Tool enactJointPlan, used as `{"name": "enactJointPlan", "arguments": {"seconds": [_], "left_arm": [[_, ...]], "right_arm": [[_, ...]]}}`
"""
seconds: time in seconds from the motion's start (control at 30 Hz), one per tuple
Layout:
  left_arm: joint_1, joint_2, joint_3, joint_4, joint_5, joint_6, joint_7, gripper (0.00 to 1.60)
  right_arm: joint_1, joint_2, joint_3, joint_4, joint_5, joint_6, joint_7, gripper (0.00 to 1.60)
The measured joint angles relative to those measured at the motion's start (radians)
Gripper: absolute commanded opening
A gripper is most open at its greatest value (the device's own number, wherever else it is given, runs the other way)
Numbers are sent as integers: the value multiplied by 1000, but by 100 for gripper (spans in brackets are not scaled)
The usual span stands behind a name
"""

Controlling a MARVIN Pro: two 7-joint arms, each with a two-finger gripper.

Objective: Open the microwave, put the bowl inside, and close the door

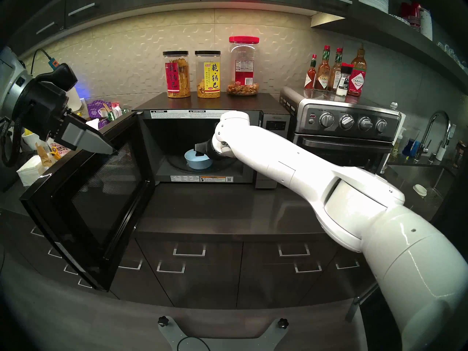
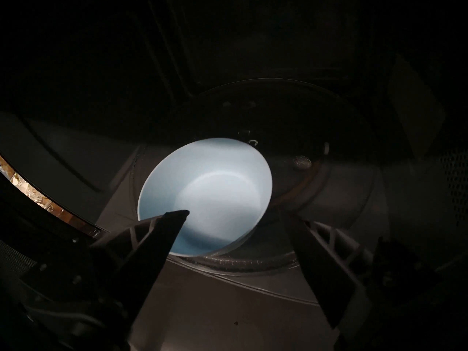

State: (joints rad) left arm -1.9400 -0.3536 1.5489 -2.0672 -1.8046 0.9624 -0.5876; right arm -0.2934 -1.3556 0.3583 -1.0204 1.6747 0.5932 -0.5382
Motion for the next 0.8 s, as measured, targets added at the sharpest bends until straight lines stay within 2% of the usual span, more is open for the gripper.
{"name": "enactJointPlan", "arguments": {"seconds": [0.13, 0.27, 0.5, 0.8], "left_arm": [[0, 0, 0, 0, 0, 0, 0, 160], [0, 0, 0, 0, 0, 0, 0, 160], [0, 0, 0, 0, 0, 0, 0, 160], [0, -1, 0, 0, 0, 0, 0, 160]], "right_arm": [[-6, -5, -1, 0, 3, -6, -8, 118], [-14, -14, -1, 1, 7, -12, -14, 99], [-23, -26, -1, 1, 11, -20, -18, 90], [-28, -35, -2, 2, 12, -29, -17, 66]]}}
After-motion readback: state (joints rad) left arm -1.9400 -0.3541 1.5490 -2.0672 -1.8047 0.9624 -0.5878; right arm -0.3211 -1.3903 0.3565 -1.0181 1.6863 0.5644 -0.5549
